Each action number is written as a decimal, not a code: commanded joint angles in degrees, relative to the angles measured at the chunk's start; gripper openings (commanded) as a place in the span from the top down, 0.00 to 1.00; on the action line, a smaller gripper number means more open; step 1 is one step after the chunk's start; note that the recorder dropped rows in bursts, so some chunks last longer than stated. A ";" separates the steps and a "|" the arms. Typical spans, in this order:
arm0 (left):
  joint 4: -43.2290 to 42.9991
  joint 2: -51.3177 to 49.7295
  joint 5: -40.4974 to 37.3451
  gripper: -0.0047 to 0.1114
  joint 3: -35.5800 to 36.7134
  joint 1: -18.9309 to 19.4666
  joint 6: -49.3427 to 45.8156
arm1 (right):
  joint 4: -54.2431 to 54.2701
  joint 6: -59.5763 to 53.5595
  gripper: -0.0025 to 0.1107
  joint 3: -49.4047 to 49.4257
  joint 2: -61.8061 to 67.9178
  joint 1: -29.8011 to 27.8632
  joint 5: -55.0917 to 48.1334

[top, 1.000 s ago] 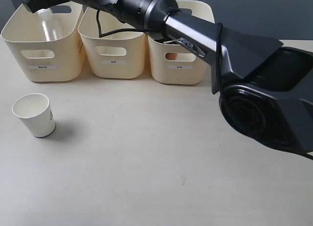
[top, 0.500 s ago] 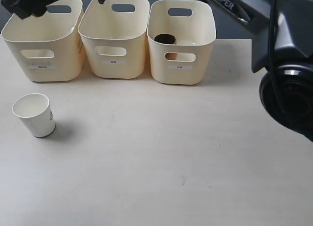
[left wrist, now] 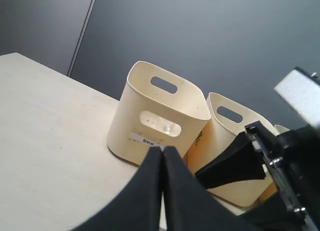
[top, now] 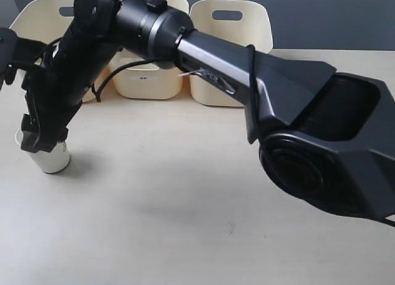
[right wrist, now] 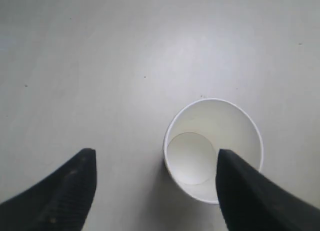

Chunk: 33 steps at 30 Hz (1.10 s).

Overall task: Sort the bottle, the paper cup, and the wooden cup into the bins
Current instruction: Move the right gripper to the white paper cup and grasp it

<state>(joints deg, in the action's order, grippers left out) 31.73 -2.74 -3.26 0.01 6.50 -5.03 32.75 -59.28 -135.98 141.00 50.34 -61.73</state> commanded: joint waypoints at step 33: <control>-13.31 0.32 -4.42 0.96 -0.01 -0.34 -0.09 | -5.30 0.94 0.47 -0.29 7.78 1.06 7.07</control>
<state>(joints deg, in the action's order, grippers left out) 18.53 -2.74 -7.55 0.01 6.50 -5.03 27.88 -58.27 -135.98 147.56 51.37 -54.77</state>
